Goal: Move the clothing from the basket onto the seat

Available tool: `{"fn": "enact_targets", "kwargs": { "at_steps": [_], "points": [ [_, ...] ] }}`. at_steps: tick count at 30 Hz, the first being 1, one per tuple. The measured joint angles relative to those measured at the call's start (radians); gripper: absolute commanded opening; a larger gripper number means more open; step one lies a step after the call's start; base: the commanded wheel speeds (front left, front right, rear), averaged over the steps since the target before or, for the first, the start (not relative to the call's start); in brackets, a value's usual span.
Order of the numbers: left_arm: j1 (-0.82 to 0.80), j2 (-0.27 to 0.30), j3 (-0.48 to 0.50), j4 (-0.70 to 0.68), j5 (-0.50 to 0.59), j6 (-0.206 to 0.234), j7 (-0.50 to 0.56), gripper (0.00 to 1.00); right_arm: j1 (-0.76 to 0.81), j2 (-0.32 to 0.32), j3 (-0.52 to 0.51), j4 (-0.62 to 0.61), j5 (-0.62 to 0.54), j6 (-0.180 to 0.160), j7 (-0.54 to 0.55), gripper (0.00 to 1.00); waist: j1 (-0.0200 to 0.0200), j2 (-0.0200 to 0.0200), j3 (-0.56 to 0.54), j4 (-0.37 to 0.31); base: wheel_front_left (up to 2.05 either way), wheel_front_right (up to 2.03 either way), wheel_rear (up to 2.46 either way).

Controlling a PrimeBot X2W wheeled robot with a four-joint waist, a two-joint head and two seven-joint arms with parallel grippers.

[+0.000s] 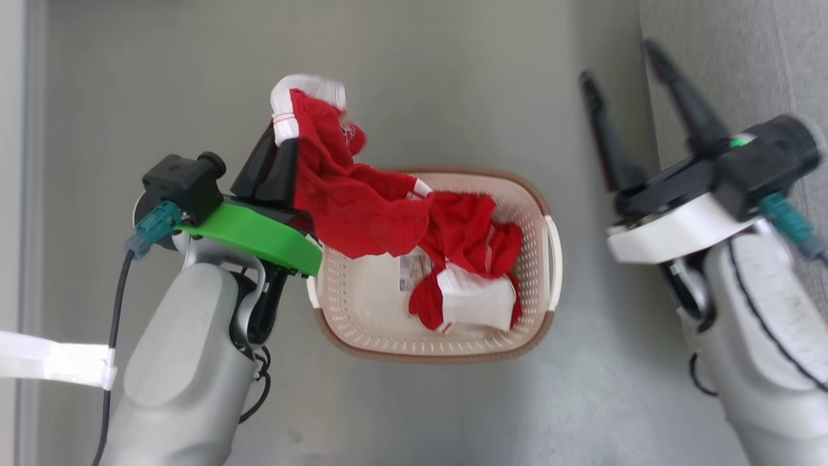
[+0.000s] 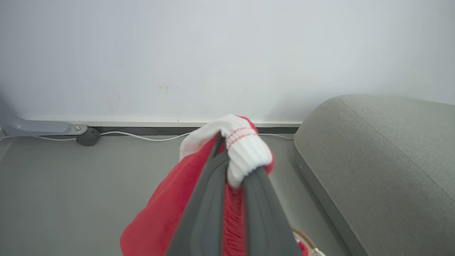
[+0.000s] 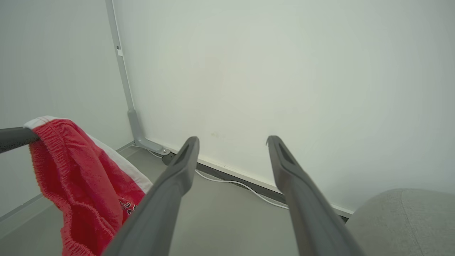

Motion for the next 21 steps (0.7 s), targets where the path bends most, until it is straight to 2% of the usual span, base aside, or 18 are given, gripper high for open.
{"fn": "enact_targets", "kwargs": {
  "at_steps": [13, 21],
  "points": [
    [0.073, 0.033, -0.089, -0.057, 0.000, 0.000, 0.000, 0.00, 0.063, 0.046, 0.271, 0.064, 0.021, 0.010, 0.000, 1.00, 0.0000, 0.0000, -0.203, 0.043, 0.00, 0.00, 0.00],
    [0.117, 0.032, -0.168, -0.088, -0.034, 0.000, 0.029, 0.00, 0.111, 0.056, 0.400, 0.108, 0.105, 0.010, 0.000, 1.00, 0.0000, 0.0000, -0.322, 0.047, 0.00, 0.00, 0.00]
  ]
}}
